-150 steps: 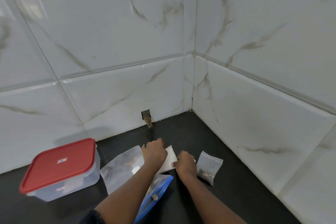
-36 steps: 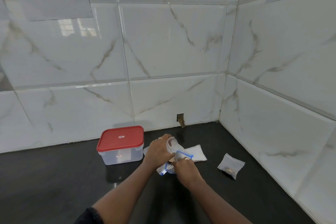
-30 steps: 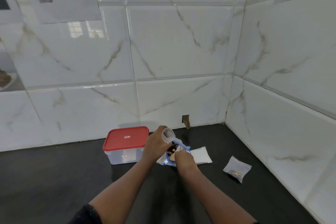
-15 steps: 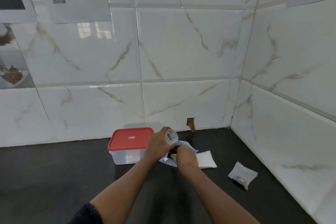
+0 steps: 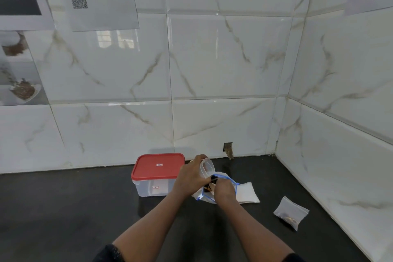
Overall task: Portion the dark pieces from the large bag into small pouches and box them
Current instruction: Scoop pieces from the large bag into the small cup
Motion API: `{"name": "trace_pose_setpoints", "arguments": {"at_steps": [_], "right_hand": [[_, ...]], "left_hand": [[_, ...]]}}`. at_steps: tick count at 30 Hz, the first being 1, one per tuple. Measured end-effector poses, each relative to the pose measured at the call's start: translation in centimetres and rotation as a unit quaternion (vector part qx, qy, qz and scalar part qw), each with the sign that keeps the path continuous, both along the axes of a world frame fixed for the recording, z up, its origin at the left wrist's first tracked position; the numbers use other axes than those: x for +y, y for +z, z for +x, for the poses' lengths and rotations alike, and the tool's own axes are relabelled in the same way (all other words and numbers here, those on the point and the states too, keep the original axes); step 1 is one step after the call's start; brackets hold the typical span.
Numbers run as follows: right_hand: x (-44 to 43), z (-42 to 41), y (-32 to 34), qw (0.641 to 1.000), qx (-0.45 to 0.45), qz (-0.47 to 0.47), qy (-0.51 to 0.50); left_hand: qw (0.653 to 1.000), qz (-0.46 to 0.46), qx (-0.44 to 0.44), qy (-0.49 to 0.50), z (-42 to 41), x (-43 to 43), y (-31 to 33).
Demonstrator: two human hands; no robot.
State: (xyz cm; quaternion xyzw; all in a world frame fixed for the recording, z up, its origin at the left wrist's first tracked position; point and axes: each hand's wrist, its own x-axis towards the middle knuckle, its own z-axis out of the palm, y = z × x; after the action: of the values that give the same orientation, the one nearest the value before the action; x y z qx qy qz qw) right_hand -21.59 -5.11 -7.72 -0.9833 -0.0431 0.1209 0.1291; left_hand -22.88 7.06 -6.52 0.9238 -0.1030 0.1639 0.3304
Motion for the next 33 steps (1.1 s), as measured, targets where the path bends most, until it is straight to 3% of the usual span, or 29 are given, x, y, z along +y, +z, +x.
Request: {"name": "trace_pose_setpoints", "arguments": {"at_steps": [5, 10, 14, 17, 22, 24, 27, 32, 33], "right_hand": [[0.5, 0.3, 1.1, 0.993, 0.016, 0.087, -0.073], [0.7, -0.2, 0.6, 0.986, 0.043, 0.145, -0.076], [1.4, -0.2, 0.0, 0.993, 0.05, 0.091, -0.049], [2.1, -0.8, 0.6, 0.992, 0.063, 0.103, -0.032], [2.0, -0.5, -0.3, 0.959, 0.035, 0.268, -0.081], [1.8, -0.7, -0.6, 0.925, 0.019, 0.363, -0.109], [1.4, -0.7, -0.6, 0.93, -0.018, 0.35, -0.109], [1.6, 0.2, 0.0, 0.987, 0.008, 0.138, -0.079], [1.6, 0.1, -0.1, 0.987, 0.007, 0.139, -0.076]], "left_hand": [[1.0, -0.012, -0.007, 0.005, 0.5, 0.3, 0.0], [1.0, -0.012, -0.009, 0.0, 0.5, 0.6, -0.5], [1.0, -0.01, -0.017, 0.006, 0.4, 1.3, -0.8], [1.0, -0.019, -0.022, 0.011, 0.3, 1.8, -0.8], [0.999, -0.014, -0.026, 0.012, 0.1, 2.0, -0.3], [1.0, -0.012, -0.024, 0.014, 0.0, 2.0, -0.3], [1.0, -0.008, -0.019, 0.022, -0.1, 1.9, -0.1], [0.999, -0.007, -0.026, 0.029, -0.1, 1.4, -0.2], [0.999, -0.007, -0.027, 0.031, -0.1, 1.3, -0.2]]}}
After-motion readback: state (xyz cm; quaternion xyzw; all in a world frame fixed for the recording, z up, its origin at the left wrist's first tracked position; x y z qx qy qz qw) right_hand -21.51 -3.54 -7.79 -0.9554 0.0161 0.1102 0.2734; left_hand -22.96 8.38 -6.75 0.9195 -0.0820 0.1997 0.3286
